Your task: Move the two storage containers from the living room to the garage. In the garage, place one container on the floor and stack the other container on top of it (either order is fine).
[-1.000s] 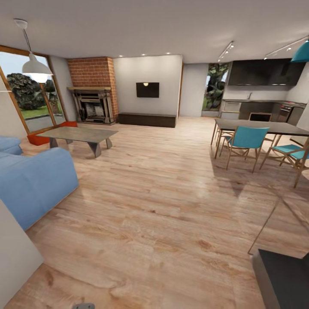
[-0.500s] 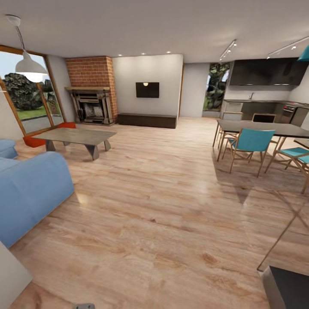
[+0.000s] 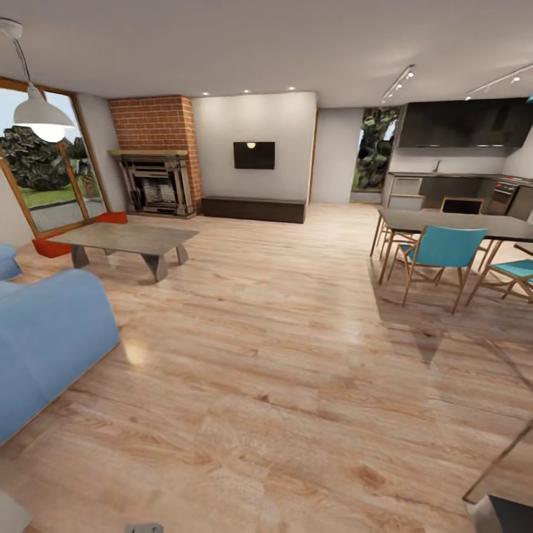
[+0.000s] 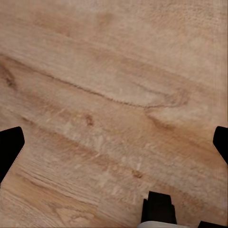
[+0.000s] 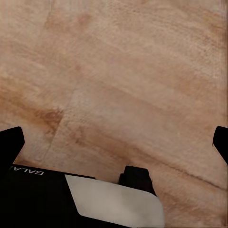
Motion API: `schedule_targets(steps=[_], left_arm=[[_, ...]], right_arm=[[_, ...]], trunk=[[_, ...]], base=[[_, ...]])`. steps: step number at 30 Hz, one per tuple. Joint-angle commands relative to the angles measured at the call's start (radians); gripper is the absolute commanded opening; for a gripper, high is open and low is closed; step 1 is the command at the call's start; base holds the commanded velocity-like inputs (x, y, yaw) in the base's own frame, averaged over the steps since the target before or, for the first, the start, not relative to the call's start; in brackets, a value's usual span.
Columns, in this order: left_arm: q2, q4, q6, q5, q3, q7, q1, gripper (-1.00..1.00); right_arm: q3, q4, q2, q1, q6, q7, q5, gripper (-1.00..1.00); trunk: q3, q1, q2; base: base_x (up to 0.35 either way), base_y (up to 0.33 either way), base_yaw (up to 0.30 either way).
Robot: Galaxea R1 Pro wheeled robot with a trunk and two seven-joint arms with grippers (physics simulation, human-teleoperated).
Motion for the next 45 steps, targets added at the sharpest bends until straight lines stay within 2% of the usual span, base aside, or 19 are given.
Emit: schedule_targets(steps=[1, 11, 32, 45], left_arm=[[-0.001, 0.004, -0.006, 0.008, -0.008, 0.0, -0.002, 1.0], [-0.001, 0.004, -0.006, 0.008, -0.008, 0.0, -0.001, 1.0], [-0.001, 0.004, -0.006, 0.008, -0.008, 0.0, -0.002, 1.0], [-0.001, 0.004, -0.006, 0.008, -0.008, 0.0, -0.002, 1.0]], right_arm=[[0.0, 0.0, 0.0, -0.001, -0.001, 0.001, 0.006, 1.0], [-0.001, 0.0, -0.001, -0.001, -0.001, 0.001, 0.005, 1.0], [-0.001, 0.0, -0.001, -0.001, -0.001, 0.001, 0.005, 1.0], [-0.001, 0.0, -0.001, -0.001, -0.001, 0.001, 0.005, 1.0]], trunk=[[-0.001, 0.001, 0.0], [-0.002, 0.001, 0.0], [-0.032, 0.001, 0.0], [-0.038, 0.001, 0.0]], base=[[0.34, 0.0, 0.0], [0.34, 0.0, 0.0], [0.34, 0.0, 0.0], [0.34, 0.0, 0.0]])
